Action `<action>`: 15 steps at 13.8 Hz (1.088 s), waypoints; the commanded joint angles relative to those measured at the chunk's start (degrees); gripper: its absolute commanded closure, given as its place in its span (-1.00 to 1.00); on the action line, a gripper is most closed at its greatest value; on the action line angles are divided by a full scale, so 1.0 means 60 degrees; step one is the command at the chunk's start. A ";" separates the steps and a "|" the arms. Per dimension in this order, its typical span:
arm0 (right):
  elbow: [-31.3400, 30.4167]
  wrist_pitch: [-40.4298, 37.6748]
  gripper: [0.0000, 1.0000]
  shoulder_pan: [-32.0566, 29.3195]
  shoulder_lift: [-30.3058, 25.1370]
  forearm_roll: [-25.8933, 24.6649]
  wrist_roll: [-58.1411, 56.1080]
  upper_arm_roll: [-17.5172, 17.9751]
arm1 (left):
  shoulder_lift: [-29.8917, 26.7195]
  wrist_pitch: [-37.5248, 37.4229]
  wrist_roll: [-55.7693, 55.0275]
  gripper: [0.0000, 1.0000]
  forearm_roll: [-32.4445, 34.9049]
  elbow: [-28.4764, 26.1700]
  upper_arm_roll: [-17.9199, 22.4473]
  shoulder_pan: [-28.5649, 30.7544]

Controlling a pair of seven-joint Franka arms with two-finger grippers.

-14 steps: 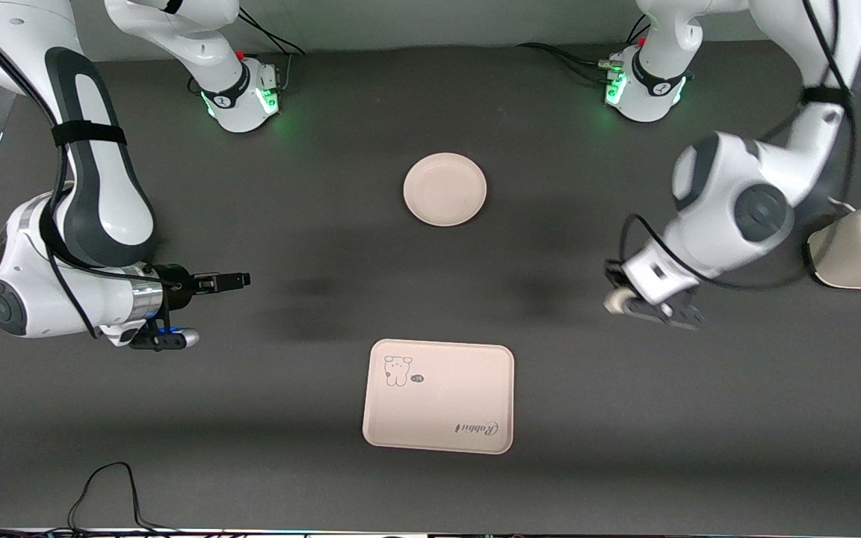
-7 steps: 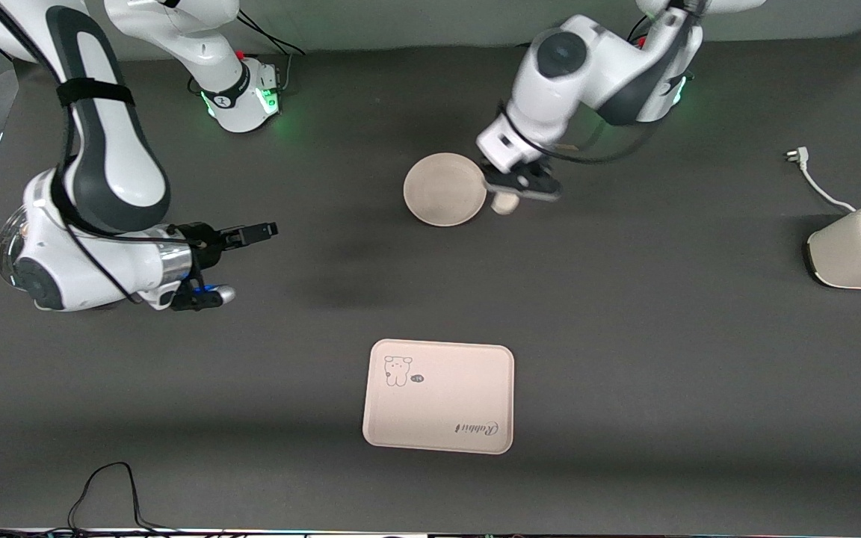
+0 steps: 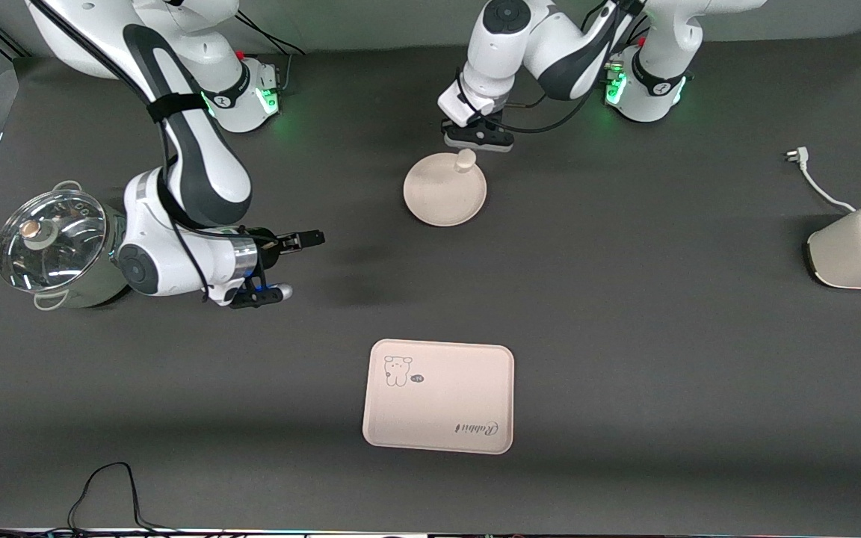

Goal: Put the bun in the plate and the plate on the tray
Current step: 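Carry the bun over the white plate with the left gripper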

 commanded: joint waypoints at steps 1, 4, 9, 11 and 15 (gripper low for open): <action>-0.0533 0.0732 -1.00 0.0093 -0.0162 0.0314 -0.0276 -0.0089 | 0.0807 0.0308 -0.0560 0.89 0.0690 0.0006 0.0353 -0.0659; -0.1162 0.1391 -1.00 0.0313 -0.0381 0.0607 -0.0509 -0.0089 | 0.1846 0.0439 -0.0867 0.82 0.1585 0.0444 0.2823 -0.2925; -0.1997 0.1976 -1.00 0.0327 -0.0689 0.0915 -0.1082 -0.0147 | 0.3122 0.0630 -0.2521 0.82 0.3400 0.1250 0.4177 -0.4219; -0.2583 0.2592 -1.00 0.0342 -0.0851 0.0944 -0.1520 -0.0133 | 0.3503 0.0630 -0.3165 0.77 0.3987 0.1500 0.4340 -0.4455; -0.2994 0.2551 -1.00 0.0342 -0.1245 0.0944 -0.1507 -0.0147 | 0.3827 0.0688 -0.4381 -0.23 0.5246 0.1604 0.4355 -0.4631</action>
